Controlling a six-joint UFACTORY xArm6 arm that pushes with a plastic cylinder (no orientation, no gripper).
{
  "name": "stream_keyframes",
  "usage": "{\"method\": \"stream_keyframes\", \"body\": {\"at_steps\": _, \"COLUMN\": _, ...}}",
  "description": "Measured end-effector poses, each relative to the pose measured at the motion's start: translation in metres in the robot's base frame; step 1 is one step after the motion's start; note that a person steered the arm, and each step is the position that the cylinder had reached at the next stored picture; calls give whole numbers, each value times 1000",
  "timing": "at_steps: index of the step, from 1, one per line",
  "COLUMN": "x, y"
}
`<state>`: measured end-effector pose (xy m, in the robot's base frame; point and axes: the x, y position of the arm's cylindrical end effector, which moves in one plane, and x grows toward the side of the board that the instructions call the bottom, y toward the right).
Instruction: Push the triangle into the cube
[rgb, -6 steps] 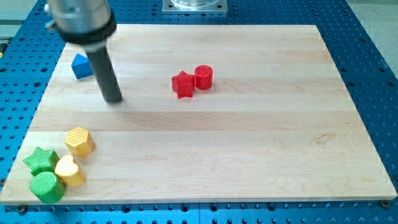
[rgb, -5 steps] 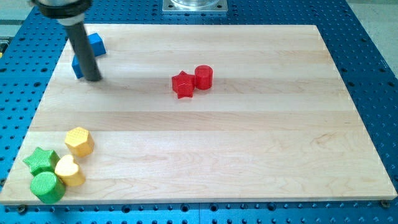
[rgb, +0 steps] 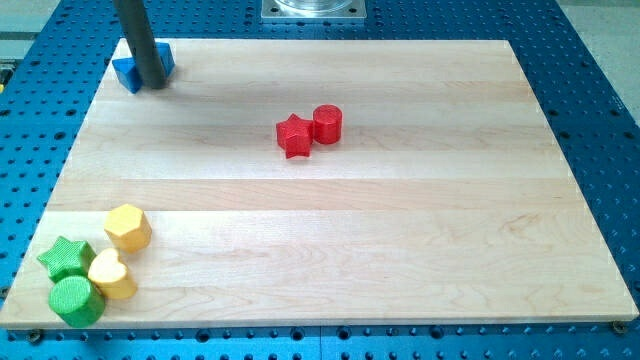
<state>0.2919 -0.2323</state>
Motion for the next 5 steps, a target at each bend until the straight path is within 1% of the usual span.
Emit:
{"method": "stream_keyframes", "body": {"at_steps": 1, "x": 38, "y": -57}}
{"method": "stream_keyframes", "body": {"at_steps": 2, "x": 22, "y": -50}}
{"method": "stream_keyframes", "body": {"at_steps": 3, "x": -1, "y": -20}}
{"method": "stream_keyframes", "body": {"at_steps": 5, "x": 30, "y": -8}}
